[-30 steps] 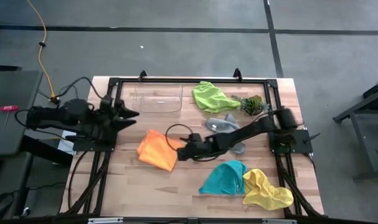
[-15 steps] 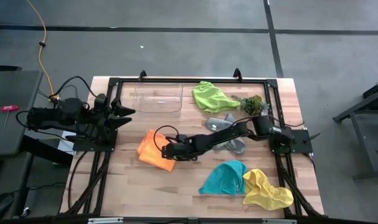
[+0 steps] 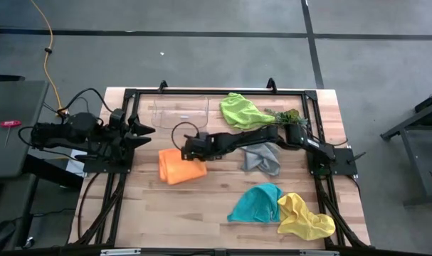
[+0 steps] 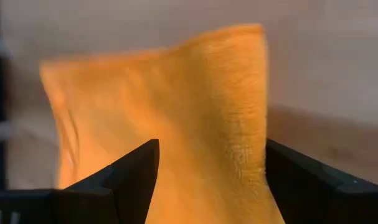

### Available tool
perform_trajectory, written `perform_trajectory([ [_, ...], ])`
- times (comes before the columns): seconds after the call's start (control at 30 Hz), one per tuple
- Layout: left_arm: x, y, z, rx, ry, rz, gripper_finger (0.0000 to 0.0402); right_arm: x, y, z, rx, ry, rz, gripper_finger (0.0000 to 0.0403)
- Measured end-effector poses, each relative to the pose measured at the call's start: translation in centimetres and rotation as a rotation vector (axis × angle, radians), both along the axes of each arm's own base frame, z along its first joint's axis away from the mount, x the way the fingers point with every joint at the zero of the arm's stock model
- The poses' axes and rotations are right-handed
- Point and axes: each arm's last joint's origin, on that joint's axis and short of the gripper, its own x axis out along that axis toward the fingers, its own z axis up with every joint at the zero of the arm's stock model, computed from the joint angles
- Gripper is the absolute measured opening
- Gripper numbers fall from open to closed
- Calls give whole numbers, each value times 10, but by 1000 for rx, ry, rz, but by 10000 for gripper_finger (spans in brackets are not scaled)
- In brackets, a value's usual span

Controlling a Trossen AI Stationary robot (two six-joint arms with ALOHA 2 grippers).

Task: Fold microfiber towels
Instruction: Fold the orange towel, then adjust the orange towel

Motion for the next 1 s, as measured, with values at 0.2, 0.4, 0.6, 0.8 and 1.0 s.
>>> perform_trajectory([
  [0.2, 0, 0, 0, -1, 3, 0, 239, 1, -3, 11, -6, 22, 64, 268],
  [0.4, 0, 0, 0, 0, 3, 3, 239, 1, 22, 11, 23, 16, 100, 268],
  [0.6, 0, 0, 0, 0, 3, 4, 239, -5, 30, 9, -20, 72, 83, 268],
  [0.8, 0, 0, 0, -1, 3, 4, 239, -16, 22, 26, -128, 137, 171, 268],
  [1.0, 0, 0, 0, 0, 2, 4, 239, -59, 24, 63, -222, 416, 441, 268],
])
